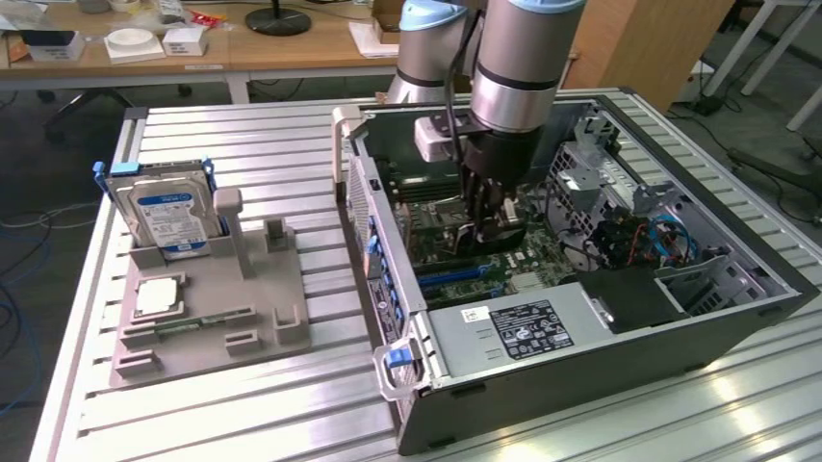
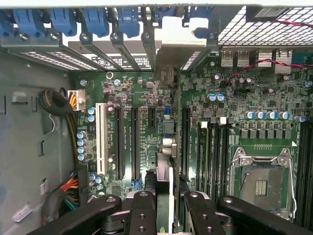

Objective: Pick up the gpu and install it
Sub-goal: 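Insert the gpu into the slot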

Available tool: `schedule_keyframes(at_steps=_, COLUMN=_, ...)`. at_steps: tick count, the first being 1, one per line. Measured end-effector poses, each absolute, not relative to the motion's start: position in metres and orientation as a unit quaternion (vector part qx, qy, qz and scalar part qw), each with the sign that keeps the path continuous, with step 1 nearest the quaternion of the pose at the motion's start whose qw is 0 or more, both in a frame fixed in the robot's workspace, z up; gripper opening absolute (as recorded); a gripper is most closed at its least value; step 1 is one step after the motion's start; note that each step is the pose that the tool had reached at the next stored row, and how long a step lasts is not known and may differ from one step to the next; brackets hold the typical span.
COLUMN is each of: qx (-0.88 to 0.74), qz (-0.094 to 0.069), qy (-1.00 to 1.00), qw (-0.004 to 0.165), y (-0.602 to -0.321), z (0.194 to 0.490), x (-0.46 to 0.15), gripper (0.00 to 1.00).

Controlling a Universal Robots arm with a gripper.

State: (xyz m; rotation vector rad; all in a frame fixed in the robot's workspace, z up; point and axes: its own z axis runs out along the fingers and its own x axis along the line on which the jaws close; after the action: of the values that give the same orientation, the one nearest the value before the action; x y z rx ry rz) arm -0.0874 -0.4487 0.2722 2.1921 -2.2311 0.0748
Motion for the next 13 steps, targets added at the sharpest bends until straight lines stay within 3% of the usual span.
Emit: schedule_keyframes(at_steps=13, qx=0.701, qz=0.023, qy=-0.713, qw=0.005, y=-0.449, z=0.261, x=-0.089, gripper=0.27)
